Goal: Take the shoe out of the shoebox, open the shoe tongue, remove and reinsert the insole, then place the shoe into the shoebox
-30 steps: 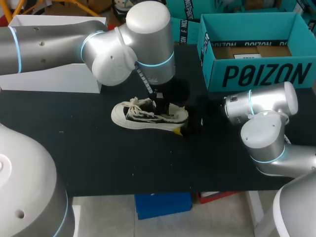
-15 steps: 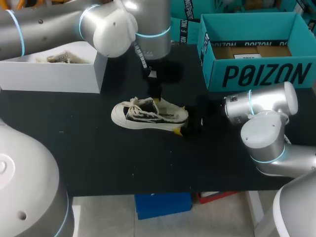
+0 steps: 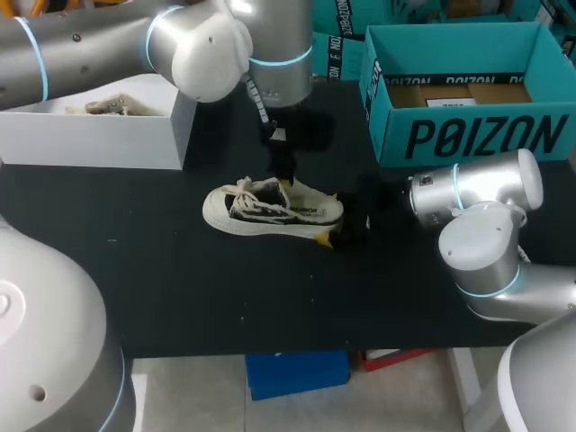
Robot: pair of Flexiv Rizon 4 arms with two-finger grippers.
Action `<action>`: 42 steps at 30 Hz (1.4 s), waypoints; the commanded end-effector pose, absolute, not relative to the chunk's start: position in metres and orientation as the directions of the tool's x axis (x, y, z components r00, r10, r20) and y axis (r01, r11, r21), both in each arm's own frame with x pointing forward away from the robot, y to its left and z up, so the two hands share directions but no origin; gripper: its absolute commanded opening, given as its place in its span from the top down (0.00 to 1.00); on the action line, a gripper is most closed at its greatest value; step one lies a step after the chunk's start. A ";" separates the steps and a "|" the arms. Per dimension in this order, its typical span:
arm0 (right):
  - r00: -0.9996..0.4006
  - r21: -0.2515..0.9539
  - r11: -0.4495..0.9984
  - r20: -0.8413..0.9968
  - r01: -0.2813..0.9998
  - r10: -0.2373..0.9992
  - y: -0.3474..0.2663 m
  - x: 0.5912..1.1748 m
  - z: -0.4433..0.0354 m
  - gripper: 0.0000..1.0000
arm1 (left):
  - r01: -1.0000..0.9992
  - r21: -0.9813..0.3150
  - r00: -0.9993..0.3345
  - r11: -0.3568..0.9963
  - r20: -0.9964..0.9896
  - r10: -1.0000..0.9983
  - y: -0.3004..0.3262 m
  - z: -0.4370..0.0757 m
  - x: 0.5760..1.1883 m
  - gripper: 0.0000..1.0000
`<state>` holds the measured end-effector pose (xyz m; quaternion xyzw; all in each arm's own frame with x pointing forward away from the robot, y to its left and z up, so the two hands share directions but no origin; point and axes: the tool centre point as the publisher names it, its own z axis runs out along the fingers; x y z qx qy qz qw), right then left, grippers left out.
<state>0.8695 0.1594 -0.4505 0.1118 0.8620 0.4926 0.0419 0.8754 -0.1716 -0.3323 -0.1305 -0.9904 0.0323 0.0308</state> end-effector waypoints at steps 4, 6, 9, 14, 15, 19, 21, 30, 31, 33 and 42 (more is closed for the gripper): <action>-0.971 0.857 0.492 0.039 0.155 0.238 0.164 0.871 -0.457 1.00 | 0.242 -0.135 -0.948 0.961 0.179 0.264 -0.173 -0.348 0.888 1.00; -0.971 0.857 0.492 0.039 0.155 0.238 0.164 0.871 -0.457 1.00 | 0.235 -0.110 -0.952 0.966 0.174 0.251 -0.171 -0.349 0.887 1.00; -0.971 0.857 0.492 0.039 0.155 0.238 0.164 0.871 -0.457 1.00 | 0.232 -0.116 -0.949 0.966 0.191 0.251 -0.168 -0.352 0.884 1.00; -0.971 0.857 0.492 0.039 0.155 0.238 0.164 0.871 -0.457 1.00 | 0.233 -0.123 -0.940 0.965 0.227 0.256 -0.166 -0.357 0.878 1.00; -0.971 0.857 0.492 0.039 0.155 0.238 0.164 0.871 -0.457 1.00 | 0.232 -0.120 -0.940 0.965 0.227 0.254 -0.167 -0.356 0.876 1.00; -0.971 0.857 0.492 0.039 0.155 0.238 0.164 0.871 -0.457 1.00 | 0.241 -0.122 -0.936 0.963 0.234 0.264 -0.168 -0.348 0.867 1.00; -0.971 0.857 0.492 0.039 0.155 0.238 0.164 0.871 -0.457 1.00 | 0.246 -0.117 -0.935 0.962 0.234 0.268 -0.169 -0.343 0.863 1.00; -0.971 0.857 0.492 0.039 0.155 0.238 0.164 0.871 -0.457 1.00 | 0.250 -0.080 -0.935 0.965 0.240 0.262 -0.169 -0.339 0.843 1.00; -0.971 0.857 0.492 0.039 0.155 0.238 0.164 0.871 -0.457 1.00 | 0.248 -0.079 -0.935 0.965 0.240 0.260 -0.168 -0.341 0.843 1.00; -0.971 0.857 0.492 0.039 0.155 0.238 0.164 0.871 -0.457 1.00 | 0.244 -0.080 -0.935 0.966 0.244 0.256 -0.167 -0.346 0.843 1.00; -0.971 0.857 0.492 0.039 0.155 0.238 0.164 0.871 -0.457 1.00 | 0.212 -0.088 -0.944 0.973 0.239 0.227 -0.164 -0.361 0.854 1.00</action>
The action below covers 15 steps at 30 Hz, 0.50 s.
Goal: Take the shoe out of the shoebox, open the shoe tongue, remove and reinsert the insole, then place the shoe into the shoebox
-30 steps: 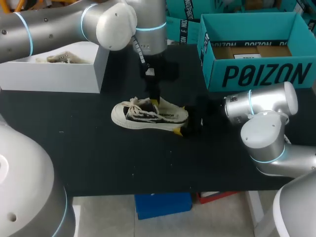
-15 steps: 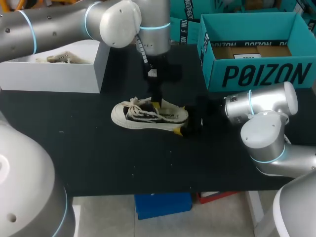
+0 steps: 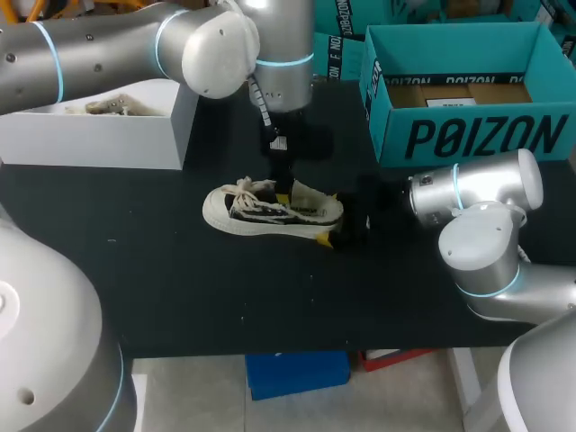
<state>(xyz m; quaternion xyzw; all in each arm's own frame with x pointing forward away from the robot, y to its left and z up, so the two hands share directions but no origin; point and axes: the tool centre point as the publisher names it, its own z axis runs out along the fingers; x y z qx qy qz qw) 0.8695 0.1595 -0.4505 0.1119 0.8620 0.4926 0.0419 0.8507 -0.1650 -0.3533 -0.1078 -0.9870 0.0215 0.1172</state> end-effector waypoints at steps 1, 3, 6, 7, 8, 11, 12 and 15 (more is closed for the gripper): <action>-0.971 0.857 0.492 0.039 0.155 0.238 0.164 0.871 -0.457 1.00 | 0.212 -0.098 -0.941 0.972 0.248 0.230 -0.164 -0.362 0.856 1.00; -0.971 0.857 0.492 0.039 0.155 0.238 0.164 0.871 -0.457 1.00 | 0.212 -0.104 -0.937 0.972 0.262 0.233 -0.164 -0.366 0.858 1.00; -0.971 0.857 0.492 0.039 0.155 0.238 0.164 0.871 -0.457 1.00 | 0.216 -0.107 -0.931 0.970 0.277 0.238 -0.165 -0.372 0.858 1.00; -0.971 0.857 0.492 0.039 0.155 0.238 0.164 0.871 -0.457 1.00 | 0.216 -0.109 -0.930 0.970 0.281 0.238 -0.165 -0.374 0.858 1.00; -0.971 0.857 0.492 0.039 0.155 0.238 0.164 0.871 -0.457 1.00 | 0.215 -0.109 -0.929 0.970 0.282 0.238 -0.165 -0.375 0.857 1.00; -0.971 0.857 0.492 0.039 0.155 0.238 0.164 0.871 -0.457 1.00 | 0.215 -0.107 -0.927 0.971 0.292 0.237 -0.164 -0.381 0.854 1.00; -0.971 0.857 0.492 0.039 0.155 0.238 0.164 0.871 -0.457 1.00 | 0.214 -0.108 -0.926 0.971 0.295 0.237 -0.164 -0.382 0.853 1.00; -0.971 0.857 0.492 0.039 0.155 0.238 0.164 0.871 -0.457 1.00 | 0.213 -0.108 -0.924 0.971 0.300 0.236 -0.165 -0.387 0.851 1.00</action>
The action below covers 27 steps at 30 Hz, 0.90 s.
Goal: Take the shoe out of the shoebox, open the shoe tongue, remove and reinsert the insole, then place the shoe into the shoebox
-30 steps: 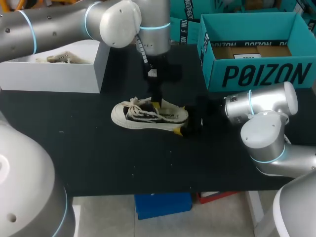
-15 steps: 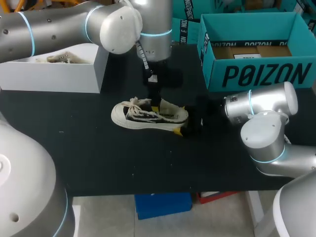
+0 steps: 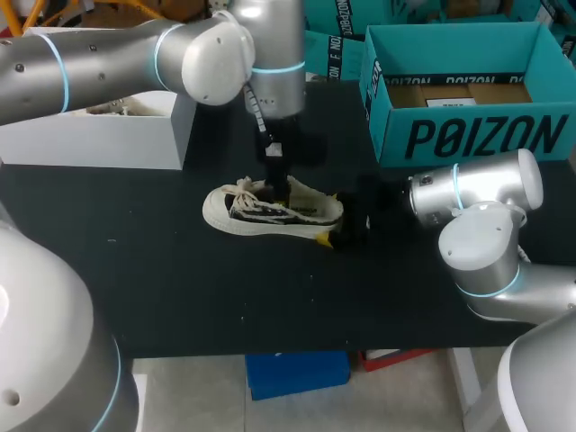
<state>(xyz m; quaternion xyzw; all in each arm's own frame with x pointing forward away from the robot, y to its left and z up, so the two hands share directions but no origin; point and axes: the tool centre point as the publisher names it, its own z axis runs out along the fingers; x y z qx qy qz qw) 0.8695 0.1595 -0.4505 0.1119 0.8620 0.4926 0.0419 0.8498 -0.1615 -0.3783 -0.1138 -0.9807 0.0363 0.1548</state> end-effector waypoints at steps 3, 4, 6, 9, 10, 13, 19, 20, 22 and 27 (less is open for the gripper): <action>-0.971 0.857 0.492 0.039 0.155 0.238 0.164 0.871 -0.457 1.00 | 0.210 -0.099 -0.926 0.973 0.300 0.230 -0.167 -0.391 0.849 1.00; -0.971 0.857 0.492 0.039 0.155 0.238 0.164 0.871 -0.457 1.00 | 0.208 -0.092 -0.929 0.974 0.294 0.226 -0.168 -0.392 0.848 1.00; -0.971 0.857 0.492 0.039 0.155 0.238 0.164 0.871 -0.457 1.00 | 0.203 -0.079 -0.933 0.976 0.287 0.217 -0.169 -0.395 0.847 1.00; -0.971 0.857 0.492 0.039 0.155 0.238 0.164 0.871 -0.457 1.00 | 0.192 -0.059 -0.940 0.980 0.277 0.201 -0.171 -0.400 0.846 1.00; -0.971 0.857 0.492 0.039 0.155 0.238 0.164 0.871 -0.457 1.00 | 0.191 -0.058 -0.940 0.980 0.278 0.200 -0.172 -0.402 0.846 1.00; -0.971 0.857 0.492 0.039 0.155 0.238 0.164 0.871 -0.457 1.00 | 0.190 -0.065 -0.935 0.980 0.293 0.200 -0.173 -0.409 0.847 1.00; -0.971 0.857 0.492 0.039 0.155 0.238 0.164 0.871 -0.457 1.00 | 0.189 -0.074 -0.929 0.979 0.310 0.203 -0.175 -0.417 0.849 1.00; -0.971 0.857 0.492 0.039 0.155 0.238 0.164 0.871 -0.457 1.00 | 0.190 -0.079 -0.926 0.979 0.318 0.205 -0.176 -0.418 0.849 1.00; -0.971 0.857 0.492 0.039 0.155 0.238 0.164 0.871 -0.457 1.00 | 0.190 -0.091 -0.918 0.978 0.336 0.210 -0.176 -0.419 0.851 1.00; -0.971 0.857 0.492 0.039 0.155 0.238 0.164 0.871 -0.457 1.00 | 0.190 -0.091 -0.918 0.978 0.336 0.210 -0.176 -0.419 0.851 1.00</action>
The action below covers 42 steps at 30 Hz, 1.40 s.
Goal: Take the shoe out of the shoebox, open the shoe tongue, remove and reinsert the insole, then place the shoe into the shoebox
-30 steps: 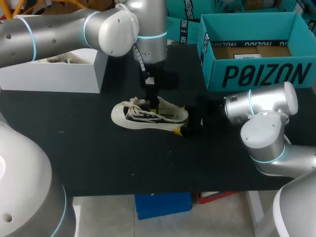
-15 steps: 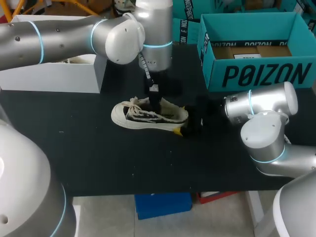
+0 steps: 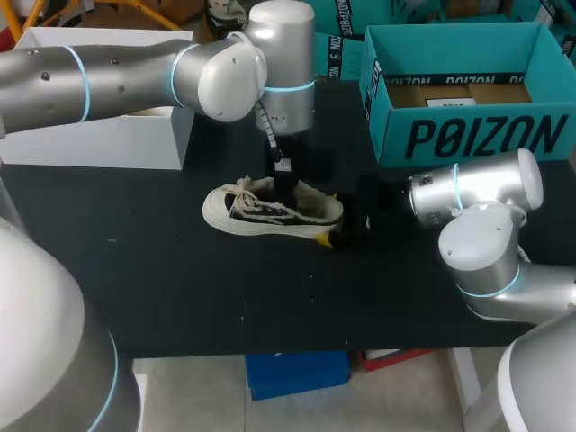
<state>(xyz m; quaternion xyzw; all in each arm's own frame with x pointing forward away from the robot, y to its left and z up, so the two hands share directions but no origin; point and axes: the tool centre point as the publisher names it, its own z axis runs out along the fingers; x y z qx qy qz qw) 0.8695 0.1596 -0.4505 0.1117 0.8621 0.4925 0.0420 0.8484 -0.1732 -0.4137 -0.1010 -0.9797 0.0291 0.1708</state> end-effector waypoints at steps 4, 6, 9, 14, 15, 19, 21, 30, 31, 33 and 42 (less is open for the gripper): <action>-0.971 0.857 0.492 0.039 0.155 0.238 0.164 0.871 -0.457 1.00 | 0.190 -0.091 -0.918 0.978 0.336 0.210 -0.176 -0.419 0.851 1.00; -0.971 0.857 0.492 0.039 0.155 0.238 0.164 0.871 -0.457 1.00 | 0.190 -0.091 -0.918 0.978 0.336 0.210 -0.176 -0.419 0.851 1.00; -0.971 0.857 0.492 0.039 0.155 0.238 0.164 0.871 -0.457 1.00 | 0.190 -0.091 -0.918 0.978 0.336 0.210 -0.176 -0.419 0.851 1.00; -0.971 0.857 0.492 0.039 0.155 0.238 0.164 0.871 -0.457 1.00 | 0.190 -0.091 -0.918 0.978 0.336 0.210 -0.176 -0.419 0.851 1.00; -0.971 0.857 0.492 0.039 0.155 0.238 0.164 0.871 -0.457 1.00 | 0.190 -0.091 -0.918 0.978 0.336 0.210 -0.176 -0.419 0.851 1.00; -0.971 0.857 0.492 0.039 0.155 0.238 0.164 0.871 -0.457 1.00 | 0.165 -0.066 -0.941 0.984 0.288 0.177 -0.173 -0.426 0.848 1.00; -0.971 0.857 0.492 0.039 0.155 0.238 0.164 0.871 -0.457 1.00 | 0.153 -0.051 -0.951 0.987 0.264 0.161 -0.171 -0.428 0.847 1.00; -0.971 0.857 0.492 0.039 0.155 0.238 0.164 0.871 -0.457 1.00 | 0.123 0.012 -0.975 0.992 0.186 0.119 -0.172 -0.436 0.844 0.85; -0.971 0.857 0.492 0.039 0.155 0.238 0.164 0.871 -0.457 1.00 | 0.122 0.018 -0.978 0.992 0.171 0.118 -0.173 -0.438 0.844 0.85; -0.971 0.857 0.492 0.039 0.155 0.238 0.164 0.871 -0.457 1.00 | 0.117 0.027 -0.985 0.993 0.130 0.113 -0.173 -0.442 0.842 0.89; -0.971 0.857 0.492 0.039 0.155 0.238 0.164 0.871 -0.457 1.00 | 0.071 0.117 -0.997 0.991 -0.036 0.075 -0.160 -0.474 0.841 0.88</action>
